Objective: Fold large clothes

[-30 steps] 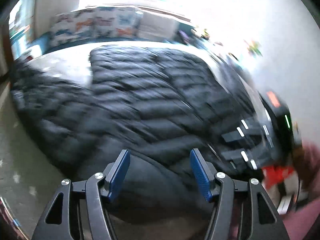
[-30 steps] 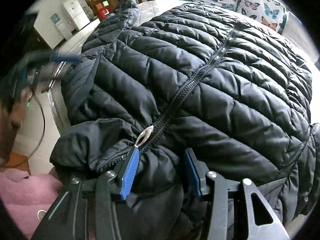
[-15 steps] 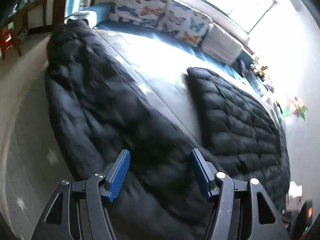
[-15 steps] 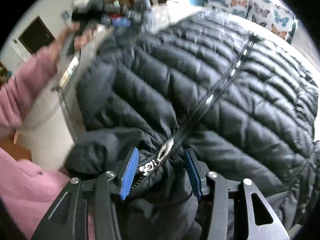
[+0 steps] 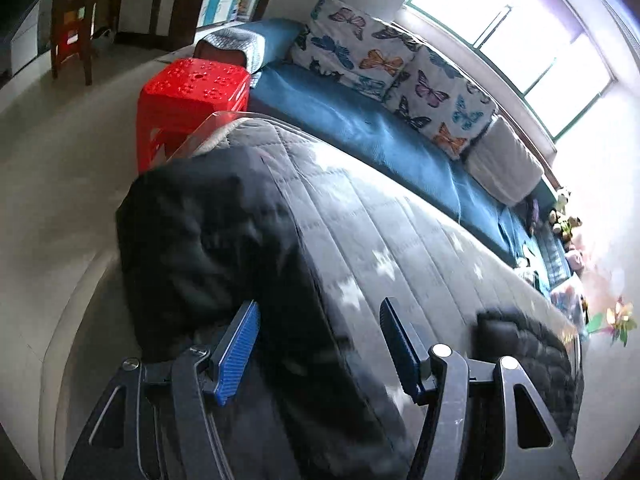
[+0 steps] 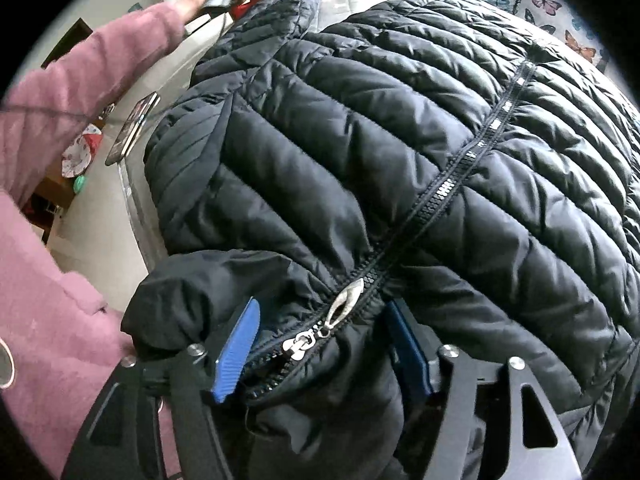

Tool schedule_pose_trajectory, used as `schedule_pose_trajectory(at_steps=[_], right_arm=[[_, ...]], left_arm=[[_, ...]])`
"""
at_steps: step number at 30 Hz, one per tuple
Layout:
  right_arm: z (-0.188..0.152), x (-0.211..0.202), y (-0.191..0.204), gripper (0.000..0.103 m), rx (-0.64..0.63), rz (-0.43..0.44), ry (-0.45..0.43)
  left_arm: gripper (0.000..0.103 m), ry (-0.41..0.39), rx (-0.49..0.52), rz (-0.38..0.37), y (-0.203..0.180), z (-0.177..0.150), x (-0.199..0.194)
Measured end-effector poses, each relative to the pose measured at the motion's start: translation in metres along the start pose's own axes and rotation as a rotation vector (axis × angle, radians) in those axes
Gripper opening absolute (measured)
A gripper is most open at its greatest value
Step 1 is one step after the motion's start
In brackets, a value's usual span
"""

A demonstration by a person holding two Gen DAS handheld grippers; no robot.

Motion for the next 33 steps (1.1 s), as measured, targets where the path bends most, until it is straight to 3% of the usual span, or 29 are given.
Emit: schedule_pose_trajectory(at_steps=[4, 8, 12, 17, 20, 25, 29, 31, 32, 33], right_arm=[[0.002, 0.002, 0.000, 0.078, 0.000, 0.005, 0.013], [0.003, 0.006, 0.002, 0.078, 0.020, 0.020, 0.015], [0.002, 0.002, -0.002, 0.078, 0.028, 0.011, 0.009], [0.002, 0.001, 0.001, 0.079, 0.017, -0.027, -0.006], [0.001, 0.001, 0.002, 0.079, 0.028, -0.044, -0.017], [0.002, 0.000, 0.006, 0.079, 0.051, -0.069, -0.043], [0.004, -0.009, 0.006, 0.079, 0.070, -0.083, -0.079], [0.006, -0.015, 0.004, 0.079, 0.074, -0.090, -0.096], [0.006, -0.017, 0.002, 0.079, 0.074, -0.094, -0.101], [0.007, -0.020, 0.001, 0.079, 0.077, -0.101, -0.112]], left_arm=[[0.065, 0.041, -0.024, 0.018, 0.011, 0.014, 0.037], [0.067, 0.022, 0.037, 0.077, 0.000, 0.020, 0.046], [0.067, -0.022, 0.090, 0.071, -0.014, 0.010, 0.012], [0.069, -0.067, 0.023, 0.056, 0.000, -0.018, -0.050], [0.070, -0.050, -0.040, 0.041, 0.021, -0.044, -0.072], [0.070, 0.022, -0.105, -0.038, 0.039, -0.096, -0.074], [0.070, 0.058, -0.126, -0.053, 0.039, -0.124, -0.058], [0.068, 0.067, -0.153, -0.075, 0.041, -0.131, -0.051], [0.062, 0.053, -0.158, -0.079, 0.042, -0.132, -0.051], [0.049, 0.037, -0.159, -0.084, 0.041, -0.133, -0.052]])
Point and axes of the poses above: each gripper's, at about its wrist camera, not at the fingertips, and x roughly the way its jaws point, y to its left, z to its top, the point moved 6 cm from there along x, roughly the way its jaws point, and after that the axes turned 2 degrees about -z, right-handed, at the moved point
